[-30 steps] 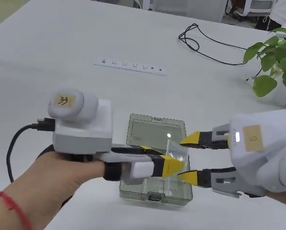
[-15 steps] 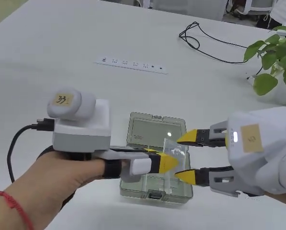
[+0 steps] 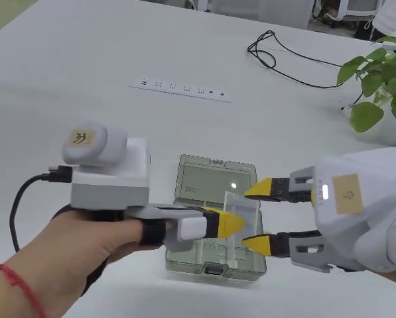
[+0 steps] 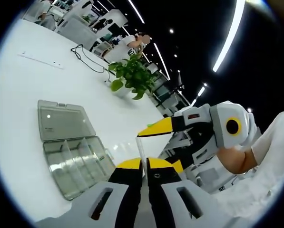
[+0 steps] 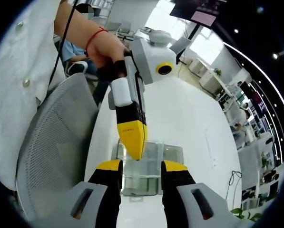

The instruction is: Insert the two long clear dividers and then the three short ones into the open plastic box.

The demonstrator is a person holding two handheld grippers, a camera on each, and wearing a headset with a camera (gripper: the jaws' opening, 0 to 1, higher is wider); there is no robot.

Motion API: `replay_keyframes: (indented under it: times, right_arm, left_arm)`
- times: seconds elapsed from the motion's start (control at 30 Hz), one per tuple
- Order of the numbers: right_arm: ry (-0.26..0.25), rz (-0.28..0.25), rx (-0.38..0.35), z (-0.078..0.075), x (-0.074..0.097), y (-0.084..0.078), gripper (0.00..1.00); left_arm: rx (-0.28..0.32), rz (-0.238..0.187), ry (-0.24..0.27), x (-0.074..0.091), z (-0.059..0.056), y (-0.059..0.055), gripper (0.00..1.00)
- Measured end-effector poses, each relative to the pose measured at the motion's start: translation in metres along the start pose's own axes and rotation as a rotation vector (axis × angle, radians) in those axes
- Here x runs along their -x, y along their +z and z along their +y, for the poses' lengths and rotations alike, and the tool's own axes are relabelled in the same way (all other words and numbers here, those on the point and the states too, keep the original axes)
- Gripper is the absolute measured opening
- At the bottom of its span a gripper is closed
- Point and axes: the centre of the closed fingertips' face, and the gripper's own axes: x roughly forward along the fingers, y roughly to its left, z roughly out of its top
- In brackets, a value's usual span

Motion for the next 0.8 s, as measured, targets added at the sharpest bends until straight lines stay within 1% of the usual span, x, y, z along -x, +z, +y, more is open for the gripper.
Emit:
replay_keyframes:
  times: [0.17,0.33,0.4,0.43,0.47,0.5,0.53,0.6,0.67,0.7,0.73,0.77,0.8]
  right_arm:
    - [-0.005,0.000,0.012,0.000,0.000,0.001,0.33]
    - [-0.008,0.003,0.014,-0.001,-0.001,0.001,0.33]
    - [-0.009,0.001,0.006,-0.002,-0.001,0.001,0.33]
    - [-0.008,0.001,0.002,-0.002,0.000,0.001,0.32]
    - [-0.003,-0.004,-0.020,-0.002,0.000,0.001,0.32]
    - [-0.002,-0.005,-0.025,-0.002,0.001,0.001,0.33]
    - [-0.004,-0.008,-0.027,-0.003,0.002,0.001,0.33]
    - [-0.003,-0.021,-0.045,-0.005,0.004,0.002,0.33]
    - [0.008,-0.044,-0.079,-0.007,0.008,0.001,0.33]
    - [0.020,-0.060,-0.103,-0.008,0.009,0.002,0.32]
    - [0.038,-0.084,-0.144,-0.009,0.011,0.003,0.32]
    - [0.054,-0.106,-0.165,-0.010,0.013,0.005,0.32]
    - [0.080,-0.128,-0.186,-0.010,0.015,0.007,0.31]
  left_arm:
    - [0.025,-0.011,0.000,0.001,0.000,0.000,0.00]
    - [0.031,-0.019,0.005,0.001,0.001,0.000,0.00]
    - [0.022,-0.016,0.022,0.001,0.004,-0.001,0.00]
    - [0.010,-0.018,0.019,0.001,0.004,-0.001,0.00]
    - [0.016,-0.019,0.017,0.001,0.004,-0.001,0.00]
    - [0.021,-0.021,0.015,0.001,0.004,0.000,0.00]
    - [0.013,-0.020,0.016,0.001,0.005,0.000,0.00]
    - [-0.020,-0.014,0.025,0.001,0.006,-0.001,0.00]
    - [-0.045,-0.011,0.016,0.002,0.006,-0.001,0.00]
    - [-0.094,-0.005,0.004,0.003,0.005,-0.001,0.00]
    - [-0.127,0.000,0.000,0.003,0.004,-0.002,0.00]
    - [-0.157,0.008,-0.004,0.003,0.003,-0.004,0.00]
    - [-0.216,0.020,-0.015,0.004,0.000,-0.006,0.00]
